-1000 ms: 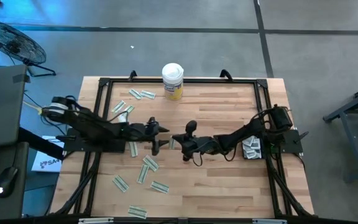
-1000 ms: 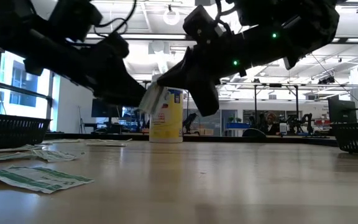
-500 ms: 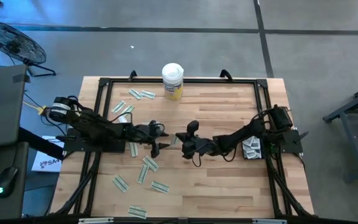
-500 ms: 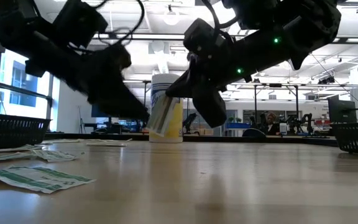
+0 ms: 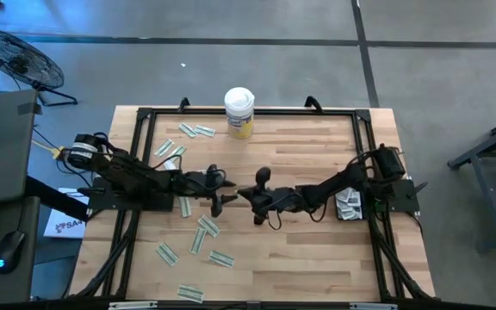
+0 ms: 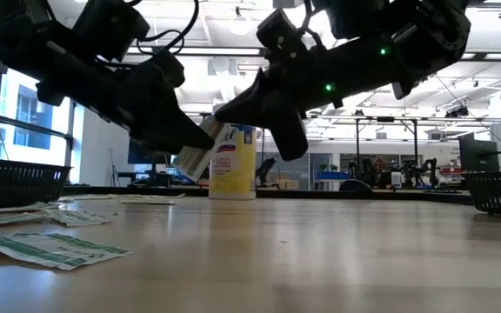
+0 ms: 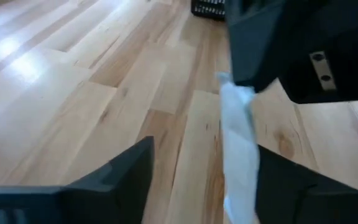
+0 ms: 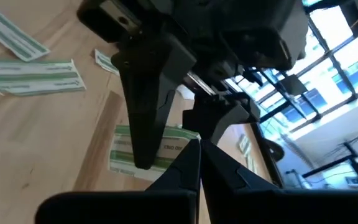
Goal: Pick & Place First Aid Supplies
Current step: Put the bandage into the left black basket
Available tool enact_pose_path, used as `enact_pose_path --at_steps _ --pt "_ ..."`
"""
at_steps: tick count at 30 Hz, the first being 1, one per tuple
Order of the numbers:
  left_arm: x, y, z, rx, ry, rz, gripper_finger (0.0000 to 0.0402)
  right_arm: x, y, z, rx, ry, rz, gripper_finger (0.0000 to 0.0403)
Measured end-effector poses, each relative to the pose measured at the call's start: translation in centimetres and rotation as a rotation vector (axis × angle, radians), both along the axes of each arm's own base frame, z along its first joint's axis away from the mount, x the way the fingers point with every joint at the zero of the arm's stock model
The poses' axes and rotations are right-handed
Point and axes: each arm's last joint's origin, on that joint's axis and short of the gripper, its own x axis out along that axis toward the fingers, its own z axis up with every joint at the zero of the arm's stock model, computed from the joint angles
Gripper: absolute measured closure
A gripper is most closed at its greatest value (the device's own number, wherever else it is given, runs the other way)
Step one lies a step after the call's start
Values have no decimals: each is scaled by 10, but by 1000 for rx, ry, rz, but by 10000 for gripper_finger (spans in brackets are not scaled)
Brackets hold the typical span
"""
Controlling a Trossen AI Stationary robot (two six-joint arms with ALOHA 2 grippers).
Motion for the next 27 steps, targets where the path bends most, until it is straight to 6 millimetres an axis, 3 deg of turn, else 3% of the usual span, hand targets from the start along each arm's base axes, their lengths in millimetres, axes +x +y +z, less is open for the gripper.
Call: enact_pose_path --at_steps 3,8,14,18,21,27 --pt "0 -1 0 -1 3 -26 242 1 -4 0 13 -5 -17 403" --pt "0 -2 -1 -10 18 -53 380 1 -3 0 37 -8 -5 402" --pt "-1 0 -3 -13 32 -14 391 0 -4 -1 101 -26 -53 395" --pt "-5 0 2 -34 83 -1 396 0 0 0 107 -37 -51 353" --pt "-11 1 16 -44 154 17 399 -2 6 2 87 -60 -117 313" --pt "-35 4 62 -113 335 110 400 -5 9 3 44 -78 -268 248"
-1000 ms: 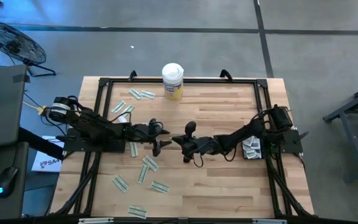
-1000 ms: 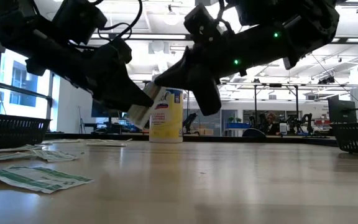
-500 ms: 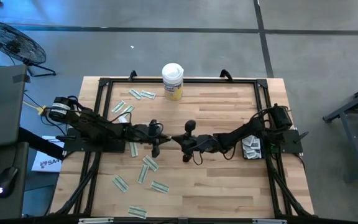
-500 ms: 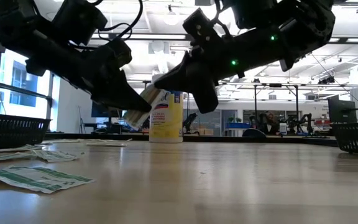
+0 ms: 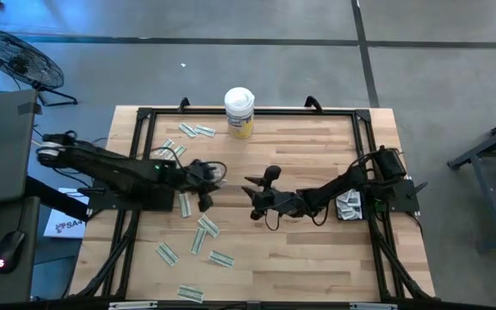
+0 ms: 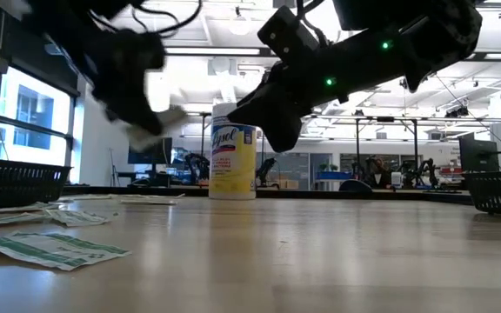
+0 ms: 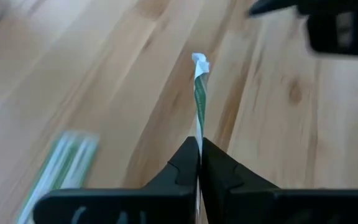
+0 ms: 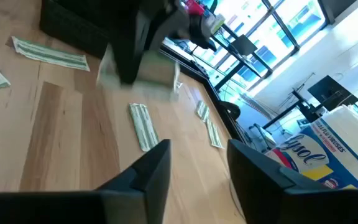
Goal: Pick & Place First Aid Supplies
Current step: Put the bandage into the left black basket
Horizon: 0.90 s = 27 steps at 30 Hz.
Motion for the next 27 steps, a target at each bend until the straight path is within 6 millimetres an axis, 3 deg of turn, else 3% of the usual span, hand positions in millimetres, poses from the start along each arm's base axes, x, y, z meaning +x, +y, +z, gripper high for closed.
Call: enact_pose_path --at_steps 6,10,14,17,22,27 --pt "-48 5 45 -108 227 160 401 1 -2 -2 73 -9 52 220" --pt "-83 9 56 -162 354 310 401 4 -10 -4 150 -12 93 218" --pt "-109 11 49 -216 446 444 401 5 -19 -6 214 -14 109 223" --pt "-118 12 39 -244 466 510 401 6 -25 -7 254 -26 104 228" --pt "-121 12 19 -245 526 569 401 7 -31 -7 303 -39 104 234" --pt "-117 12 17 -236 543 586 401 7 -32 -7 309 -37 118 239"
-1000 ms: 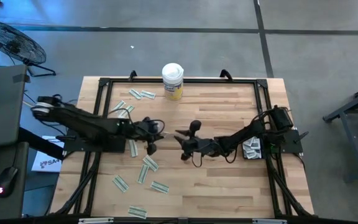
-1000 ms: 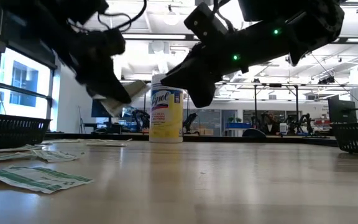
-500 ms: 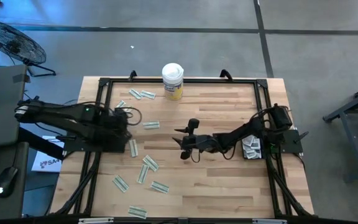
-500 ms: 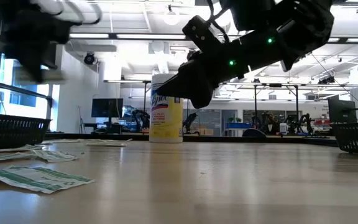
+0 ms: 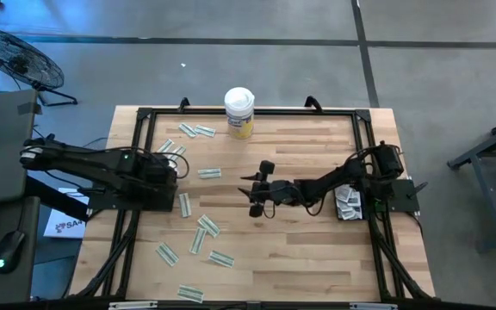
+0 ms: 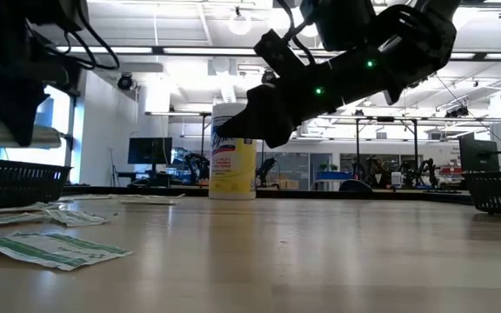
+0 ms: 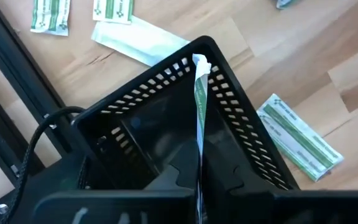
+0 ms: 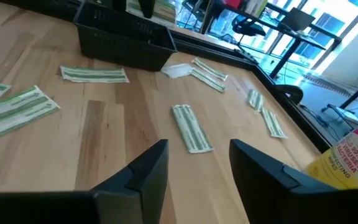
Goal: Pick & Place First Aid Supplies
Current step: Put the bandage into the left black basket
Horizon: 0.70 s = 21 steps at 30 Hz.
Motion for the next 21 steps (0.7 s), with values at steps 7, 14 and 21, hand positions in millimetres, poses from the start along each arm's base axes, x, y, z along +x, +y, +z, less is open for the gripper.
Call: enact_pose_path --at_steps 7,14,21 --pt "5 1 -4 38 19 73 402 0 0 0 1 0 3 241" --pt "17 -1 -13 13 80 51 402 0 0 0 1 0 3 246" --pt "25 -5 -8 -96 71 15 401 0 0 0 -6 2 5 247"
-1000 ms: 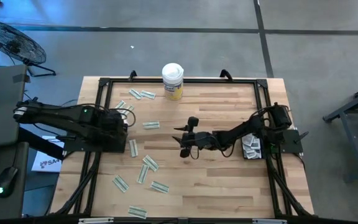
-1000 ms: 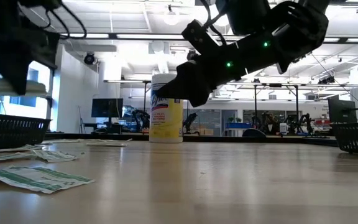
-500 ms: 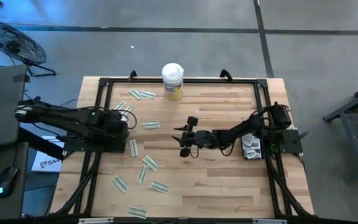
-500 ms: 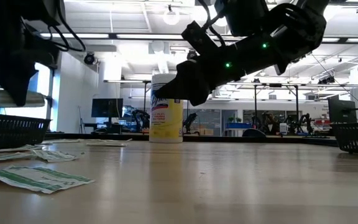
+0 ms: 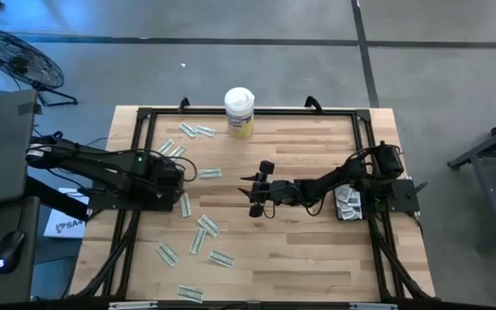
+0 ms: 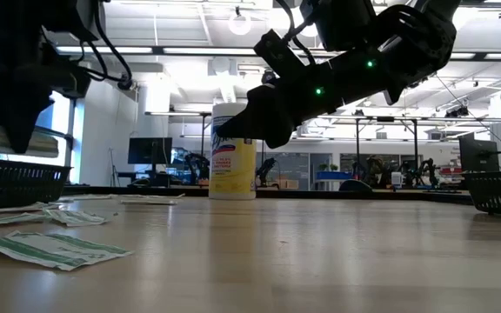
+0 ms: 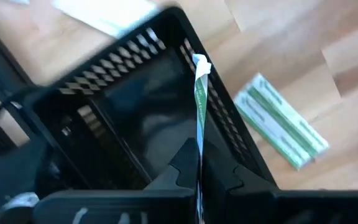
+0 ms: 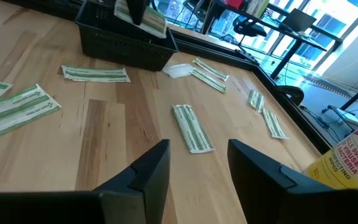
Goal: Pick & Place First Aid Supplies
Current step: Put the bandage into the left black basket
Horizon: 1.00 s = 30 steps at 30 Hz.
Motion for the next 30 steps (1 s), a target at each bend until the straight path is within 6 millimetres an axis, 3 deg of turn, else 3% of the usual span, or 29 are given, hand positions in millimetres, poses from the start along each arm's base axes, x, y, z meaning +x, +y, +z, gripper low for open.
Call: enact_pose_path --at_steps 8,21,30 --pt "1 -2 -2 -43 17 -21 402 0 0 0 1 1 0 252" --pt "18 -5 -24 -98 185 28 402 0 0 -1 1 11 0 257" --pt "28 -6 -29 -96 138 -23 395 -1 0 -2 -3 23 0 258"
